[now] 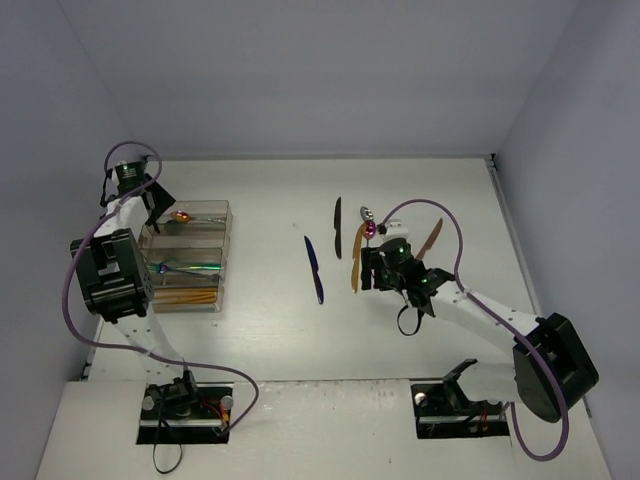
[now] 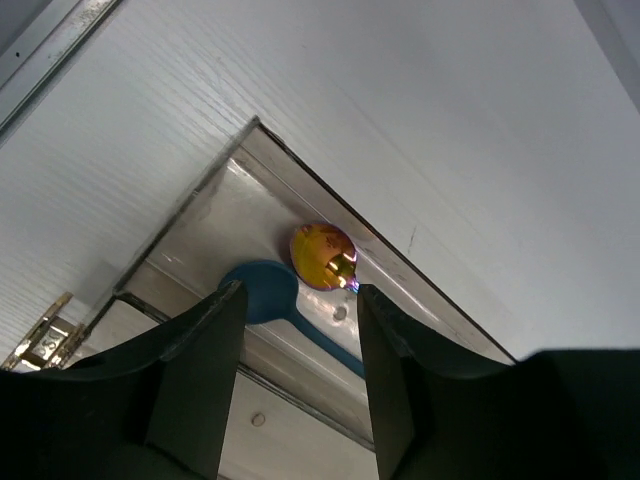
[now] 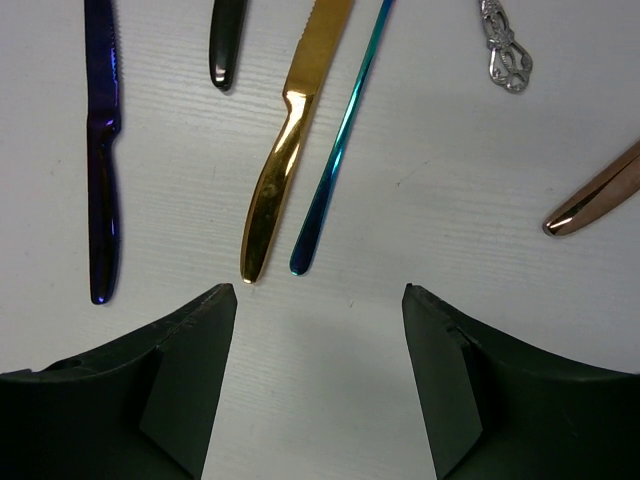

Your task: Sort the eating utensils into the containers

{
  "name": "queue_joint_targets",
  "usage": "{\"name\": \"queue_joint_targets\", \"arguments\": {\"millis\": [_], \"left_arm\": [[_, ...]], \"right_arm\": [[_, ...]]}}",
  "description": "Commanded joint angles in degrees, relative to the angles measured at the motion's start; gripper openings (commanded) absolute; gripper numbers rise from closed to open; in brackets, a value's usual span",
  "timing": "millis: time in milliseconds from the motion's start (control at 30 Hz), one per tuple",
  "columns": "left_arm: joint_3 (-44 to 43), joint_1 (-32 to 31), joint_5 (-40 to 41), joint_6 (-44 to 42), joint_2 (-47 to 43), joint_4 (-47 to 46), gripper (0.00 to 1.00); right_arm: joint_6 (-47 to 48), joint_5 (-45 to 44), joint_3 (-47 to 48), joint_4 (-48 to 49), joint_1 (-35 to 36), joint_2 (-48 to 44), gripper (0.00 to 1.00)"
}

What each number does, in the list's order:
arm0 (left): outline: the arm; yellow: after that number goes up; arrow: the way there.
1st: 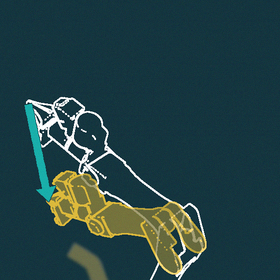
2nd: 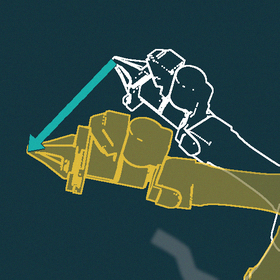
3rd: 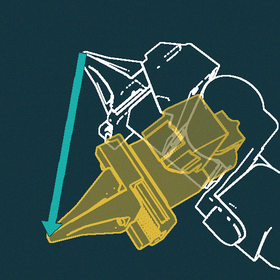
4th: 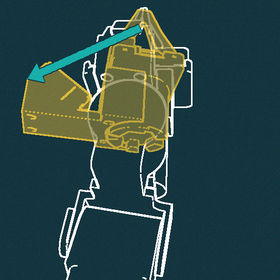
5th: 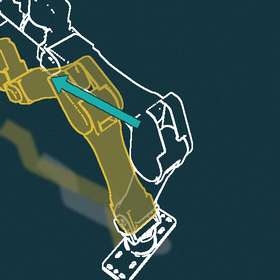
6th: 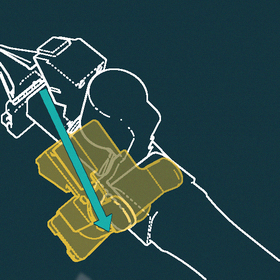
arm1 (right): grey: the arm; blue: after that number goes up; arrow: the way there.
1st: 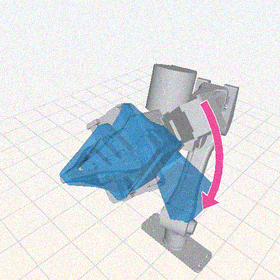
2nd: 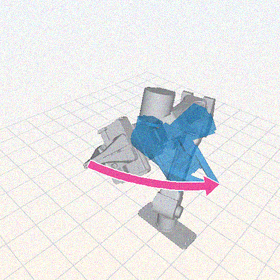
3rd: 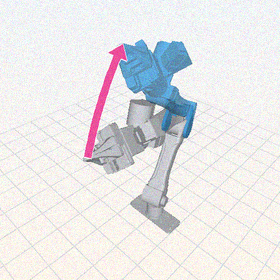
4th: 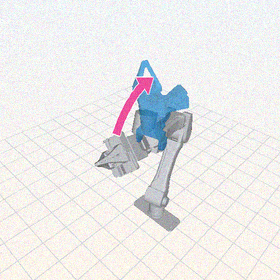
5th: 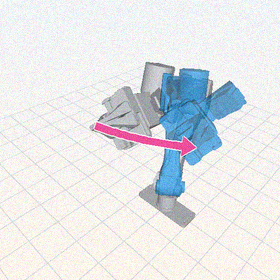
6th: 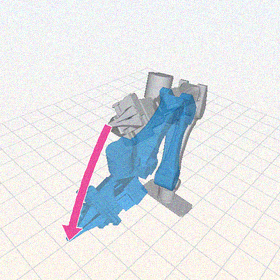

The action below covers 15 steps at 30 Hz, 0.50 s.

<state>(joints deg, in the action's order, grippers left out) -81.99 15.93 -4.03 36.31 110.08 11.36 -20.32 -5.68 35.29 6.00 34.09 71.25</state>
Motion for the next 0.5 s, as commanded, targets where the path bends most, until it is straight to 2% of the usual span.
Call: {"name": "queue_joint_targets", "arguments": {"millis": [0, 100, 267, 467], "left_arm": [[-4.29, -2.96, 0.56, -3.01, -7.36, 1.50, 0.49], [-3.40, -5.87, 0.99, -5.16, -10.87, 3.19, 0.55], [2.79, -14.23, 1.43, -7.20, -19.88, 5.20, 0.55], [10.16, -29.53, 1.63, -8.33, -29.79, 7.12, 0.56]], "right_arm": [[-2.60, -6.11, 4.87, 1.91, -0.39, 2.25, 0.64], [-4.25, -9.76, 6.61, 1.95, -0.37, 5.57, 0.61], [-6.14, -14.15, 11.52, 1.96, -0.80, 13.00, 0.49], [-8.37, -14.00, 19.31, 2.00, -2.24, 23.14, 0.42]]}}
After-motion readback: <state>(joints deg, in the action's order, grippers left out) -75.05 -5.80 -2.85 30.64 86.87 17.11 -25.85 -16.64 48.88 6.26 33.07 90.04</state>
